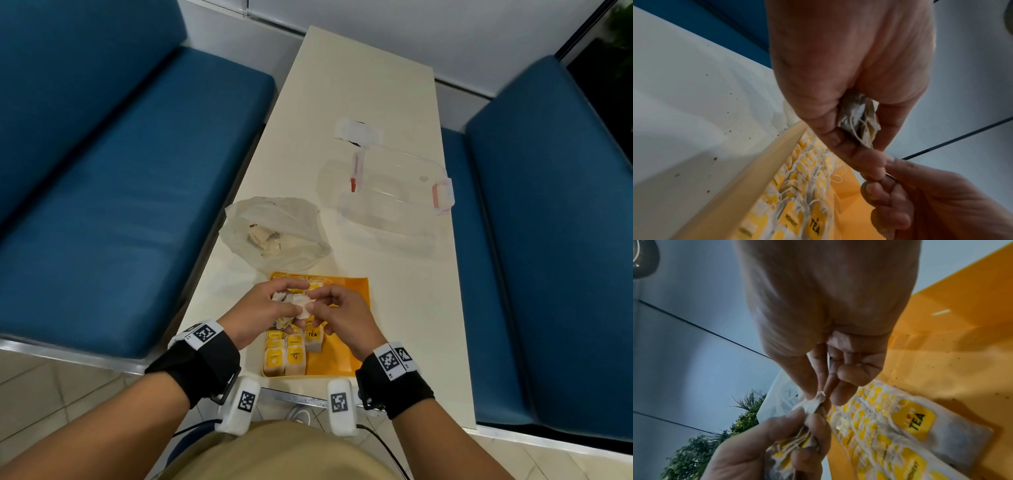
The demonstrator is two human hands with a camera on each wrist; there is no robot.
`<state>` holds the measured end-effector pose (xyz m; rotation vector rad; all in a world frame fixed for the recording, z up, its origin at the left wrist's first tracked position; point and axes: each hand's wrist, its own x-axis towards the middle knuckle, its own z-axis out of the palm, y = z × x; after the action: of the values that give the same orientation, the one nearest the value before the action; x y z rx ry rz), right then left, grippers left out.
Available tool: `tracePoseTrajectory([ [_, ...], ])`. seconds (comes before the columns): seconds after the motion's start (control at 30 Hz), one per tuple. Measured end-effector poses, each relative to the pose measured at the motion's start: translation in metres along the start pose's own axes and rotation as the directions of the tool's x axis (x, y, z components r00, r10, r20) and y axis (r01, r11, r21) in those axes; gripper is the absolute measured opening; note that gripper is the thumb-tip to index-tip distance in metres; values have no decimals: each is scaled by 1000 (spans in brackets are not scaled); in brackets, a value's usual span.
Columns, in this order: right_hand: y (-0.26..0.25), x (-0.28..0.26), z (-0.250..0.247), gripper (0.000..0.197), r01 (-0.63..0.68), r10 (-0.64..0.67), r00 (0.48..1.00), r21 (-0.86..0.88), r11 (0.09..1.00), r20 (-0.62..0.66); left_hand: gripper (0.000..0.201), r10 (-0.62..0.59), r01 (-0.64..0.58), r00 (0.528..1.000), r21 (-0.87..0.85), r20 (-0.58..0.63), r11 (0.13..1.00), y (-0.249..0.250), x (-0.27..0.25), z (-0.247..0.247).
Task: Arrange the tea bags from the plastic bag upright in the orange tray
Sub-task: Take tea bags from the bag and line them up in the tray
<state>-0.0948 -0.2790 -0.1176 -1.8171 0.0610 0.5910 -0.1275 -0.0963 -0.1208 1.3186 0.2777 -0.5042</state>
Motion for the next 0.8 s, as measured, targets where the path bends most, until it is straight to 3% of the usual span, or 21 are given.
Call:
tracePoseTrajectory([
  [0.2, -5, -2, 1, 11, -7, 7, 1000, -40, 999, -8, 40, 44, -44, 999, 61, -3, 997, 2, 0, 4],
  [0.37, -11, -2, -1, 11, -9, 8, 1000, -43, 999, -19, 24, 40, -39, 999, 76, -12, 996, 3, -1, 2],
  [0.57, -19, -4, -8, 16, 42, -51, 996, -119, 992, -70, 22, 6, 4, 994, 84, -110, 996, -2, 3, -7],
  [0.67, -21, -4, -13, 9, 56, -70, 993, -142, 988, -97, 22, 54, -23, 982, 165, -181, 986, -2, 5, -9],
  [0.8, -22, -2, -14, 9, 14, -23, 993, -77, 997, -116, 21, 171, -141, 981, 272, -89, 952, 1, 4, -5],
])
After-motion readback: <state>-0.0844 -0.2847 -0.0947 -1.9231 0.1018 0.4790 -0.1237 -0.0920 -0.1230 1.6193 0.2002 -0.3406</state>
